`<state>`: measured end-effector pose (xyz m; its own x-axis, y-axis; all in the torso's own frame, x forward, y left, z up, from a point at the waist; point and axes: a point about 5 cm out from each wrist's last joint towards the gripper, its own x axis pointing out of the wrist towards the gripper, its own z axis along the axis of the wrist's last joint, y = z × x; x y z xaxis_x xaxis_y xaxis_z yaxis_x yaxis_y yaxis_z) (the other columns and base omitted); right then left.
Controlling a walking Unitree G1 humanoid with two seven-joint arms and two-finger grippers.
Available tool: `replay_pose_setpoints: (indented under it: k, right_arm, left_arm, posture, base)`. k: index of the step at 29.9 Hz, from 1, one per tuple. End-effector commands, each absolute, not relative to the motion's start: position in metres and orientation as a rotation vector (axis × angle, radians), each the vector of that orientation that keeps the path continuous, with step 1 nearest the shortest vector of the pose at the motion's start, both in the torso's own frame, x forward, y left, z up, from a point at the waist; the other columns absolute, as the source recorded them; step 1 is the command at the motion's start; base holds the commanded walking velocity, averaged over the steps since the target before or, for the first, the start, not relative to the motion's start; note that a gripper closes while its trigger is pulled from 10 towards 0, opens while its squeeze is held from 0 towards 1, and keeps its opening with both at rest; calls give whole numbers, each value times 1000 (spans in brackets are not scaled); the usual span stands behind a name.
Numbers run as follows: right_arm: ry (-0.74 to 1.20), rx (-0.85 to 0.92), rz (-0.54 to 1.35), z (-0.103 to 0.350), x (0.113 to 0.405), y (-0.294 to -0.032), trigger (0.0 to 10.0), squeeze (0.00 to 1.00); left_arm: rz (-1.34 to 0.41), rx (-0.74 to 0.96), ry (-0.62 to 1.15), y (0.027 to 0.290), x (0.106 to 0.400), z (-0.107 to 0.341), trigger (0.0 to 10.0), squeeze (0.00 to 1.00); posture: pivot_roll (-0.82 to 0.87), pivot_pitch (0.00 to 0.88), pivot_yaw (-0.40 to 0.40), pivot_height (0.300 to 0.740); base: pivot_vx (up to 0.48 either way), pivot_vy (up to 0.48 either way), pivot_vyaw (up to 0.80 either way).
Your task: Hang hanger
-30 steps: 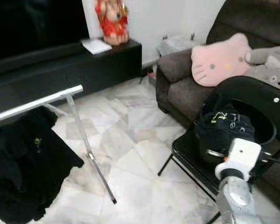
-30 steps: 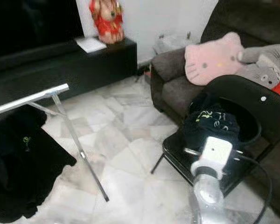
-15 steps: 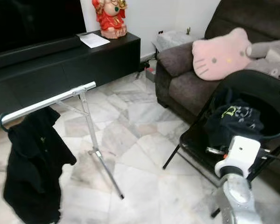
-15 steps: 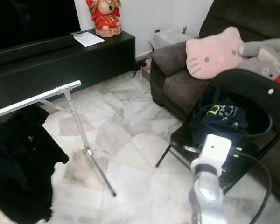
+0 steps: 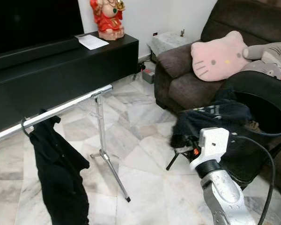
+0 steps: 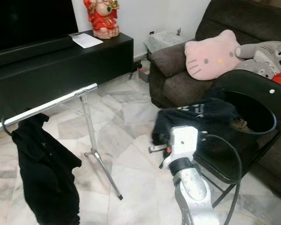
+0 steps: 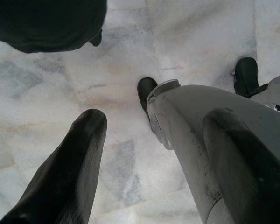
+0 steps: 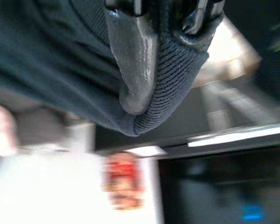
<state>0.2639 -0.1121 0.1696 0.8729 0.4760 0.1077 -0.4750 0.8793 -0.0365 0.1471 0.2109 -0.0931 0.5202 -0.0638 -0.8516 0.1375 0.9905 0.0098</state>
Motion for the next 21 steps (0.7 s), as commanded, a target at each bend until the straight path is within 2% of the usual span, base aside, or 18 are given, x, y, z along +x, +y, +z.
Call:
replay_pose_setpoints:
  k: [1, 8, 12, 15, 16, 17, 21]
  right_arm:
    - [-159, 28, 652, 183, 252, -97, 10000, 0]
    - [-188, 134, 950, 200, 226, -79, 10000, 0]
    - [-174, 149, 963, 197, 225, -80, 10000, 0]
    - [-153, 185, 715, 185, 250, -107, 10000, 0]
    - [-153, 185, 715, 185, 250, -107, 10000, 0]
    - [-75, 160, 544, 168, 266, -126, 10000, 0]
    - [39, 149, 317, 142, 282, -151, 10000, 0]
  left_arm:
    - [-138, 76, 1051, 207, 139, -97, 10000, 0]
    - [-137, 77, 1050, 207, 139, -97, 10000, 0]
    - [-136, 77, 1050, 207, 139, -97, 10000, 0]
    - [-135, 76, 1050, 208, 139, -97, 10000, 0]
    - [-135, 76, 1050, 208, 139, -97, 10000, 0]
    - [-135, 76, 1050, 207, 140, -97, 10000, 0]
    - [-135, 76, 1049, 207, 140, -97, 10000, 0]
  posture:
    - [-188, 101, -1, 740]
    - [-190, 107, 0, 740]
    - [-185, 109, -1, 740]
    - [-188, 113, 1, 740]
    - [-188, 113, 1, 740]
    - [-188, 113, 2, 740]
    - [-188, 114, 3, 740]
  base:
    - [0, 0, 0]
    - [0, 0, 0]
    - [0, 0, 0]
    - [0, 0, 0]
    - [0, 0, 0]
    - [0, 0, 0]
    - [0, 0, 0]
